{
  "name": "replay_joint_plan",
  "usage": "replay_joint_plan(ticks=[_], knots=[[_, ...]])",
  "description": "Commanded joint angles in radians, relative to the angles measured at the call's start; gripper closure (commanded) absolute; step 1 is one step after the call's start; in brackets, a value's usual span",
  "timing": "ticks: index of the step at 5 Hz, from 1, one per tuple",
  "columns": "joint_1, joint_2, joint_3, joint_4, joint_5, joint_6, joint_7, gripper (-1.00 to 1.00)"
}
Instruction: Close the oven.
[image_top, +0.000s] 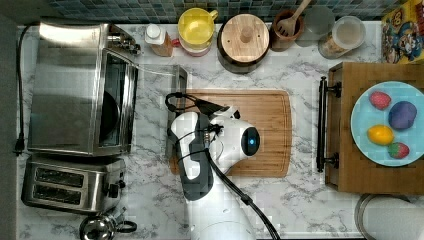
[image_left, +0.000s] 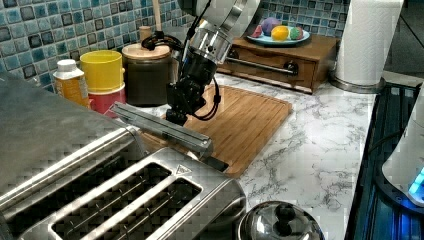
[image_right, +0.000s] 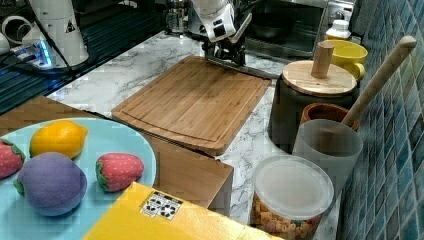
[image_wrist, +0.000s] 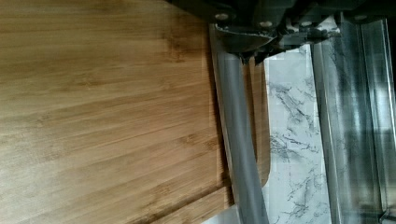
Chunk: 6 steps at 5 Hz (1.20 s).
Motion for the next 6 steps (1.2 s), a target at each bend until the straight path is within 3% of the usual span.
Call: replay_joint_plan(ticks=[1, 2, 3, 4, 5, 6], knots=[[0.048, -0.276, 0.118, 0.049, 0.057, -0.074, 0.087, 1.00], [0.094, -0.291, 0.141, 0.061, -0.085, -0.028, 0.189, 1.00], [0.144, -0.252, 0.169, 0.090, -0.419, 0.034, 0.465, 1.00], [0.132, -0.248, 0.229, 0.069, -0.766, 0.146, 0.781, 1.00], [0.138, -0.284, 0.221, 0.058, -0.903, 0.172, 0.934, 1.00], [0.243, -0.271, 0.115, 0.099, -1.172, 0.112, 1.180, 1.00]])
